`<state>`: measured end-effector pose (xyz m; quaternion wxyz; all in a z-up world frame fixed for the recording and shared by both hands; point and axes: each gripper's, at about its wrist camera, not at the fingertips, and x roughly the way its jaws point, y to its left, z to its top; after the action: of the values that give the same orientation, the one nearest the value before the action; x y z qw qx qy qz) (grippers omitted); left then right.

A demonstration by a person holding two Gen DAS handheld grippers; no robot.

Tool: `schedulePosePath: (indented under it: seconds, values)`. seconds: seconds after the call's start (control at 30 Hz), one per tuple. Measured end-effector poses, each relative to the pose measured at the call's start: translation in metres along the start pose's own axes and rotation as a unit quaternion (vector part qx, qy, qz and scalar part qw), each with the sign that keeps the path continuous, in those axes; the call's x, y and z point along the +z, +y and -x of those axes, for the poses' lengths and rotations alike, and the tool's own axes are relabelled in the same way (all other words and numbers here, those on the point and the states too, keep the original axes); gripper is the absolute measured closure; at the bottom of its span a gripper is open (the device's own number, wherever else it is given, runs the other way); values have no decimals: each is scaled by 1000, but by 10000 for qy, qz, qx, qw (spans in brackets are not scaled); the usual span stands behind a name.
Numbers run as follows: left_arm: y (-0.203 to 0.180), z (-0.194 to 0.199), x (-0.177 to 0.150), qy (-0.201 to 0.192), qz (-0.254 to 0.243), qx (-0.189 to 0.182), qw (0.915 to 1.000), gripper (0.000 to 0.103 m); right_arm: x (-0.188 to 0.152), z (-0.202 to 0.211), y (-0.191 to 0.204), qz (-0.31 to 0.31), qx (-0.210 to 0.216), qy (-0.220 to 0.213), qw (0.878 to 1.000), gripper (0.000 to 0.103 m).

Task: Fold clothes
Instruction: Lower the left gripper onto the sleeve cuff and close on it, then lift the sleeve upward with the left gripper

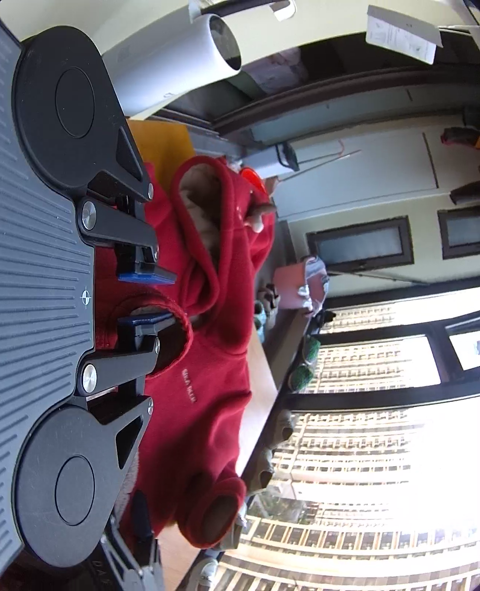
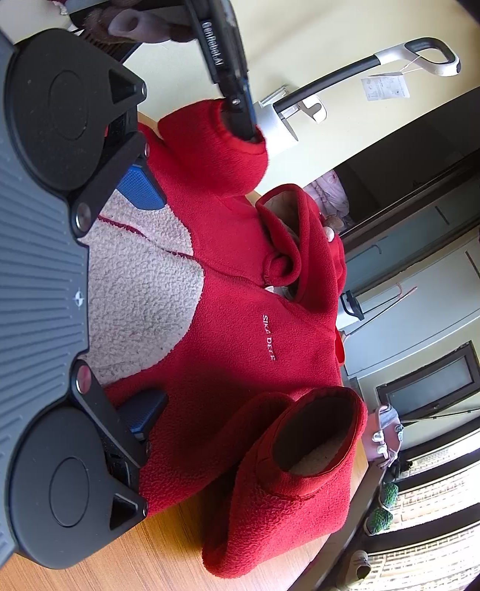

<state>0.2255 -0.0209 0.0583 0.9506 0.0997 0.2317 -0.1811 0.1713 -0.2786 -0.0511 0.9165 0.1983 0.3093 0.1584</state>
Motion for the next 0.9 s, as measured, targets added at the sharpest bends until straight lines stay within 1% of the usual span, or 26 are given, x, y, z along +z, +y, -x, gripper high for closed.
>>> schedulePosePath:
  seconds: [0.1,0.3,0.43,0.53,0.63,0.73,0.83,0.9]
  values:
    - [12,7,30,-213,343,-60,9992,87,0,1,-1,-25,29,-10,10000,0]
    - [20,12,84,-643,778,-212,9947,91,0,1,-3,-88,94,-34,9999,0]
    - [14,-2,111,-702,1061,-438,9909,91,0,2,-6,-139,142,-58,9998,0]
    - [1,-16,121,-700,1053,-542,9905,91,0,2,-7,-163,167,-67,9997,0]
    - [-10,-23,115,-587,898,-678,9919,91,0,2,-9,-181,189,-79,9996,0]
    - [-22,-23,93,-403,567,-587,9959,86,0,2,-9,-192,200,-77,9996,0]
    - [-24,-13,58,-144,604,-579,9964,75,0,1,-5,-119,141,-30,9998,0]
    - [-19,-8,37,-3,785,-536,9955,61,0,0,0,12,38,22,10000,0]
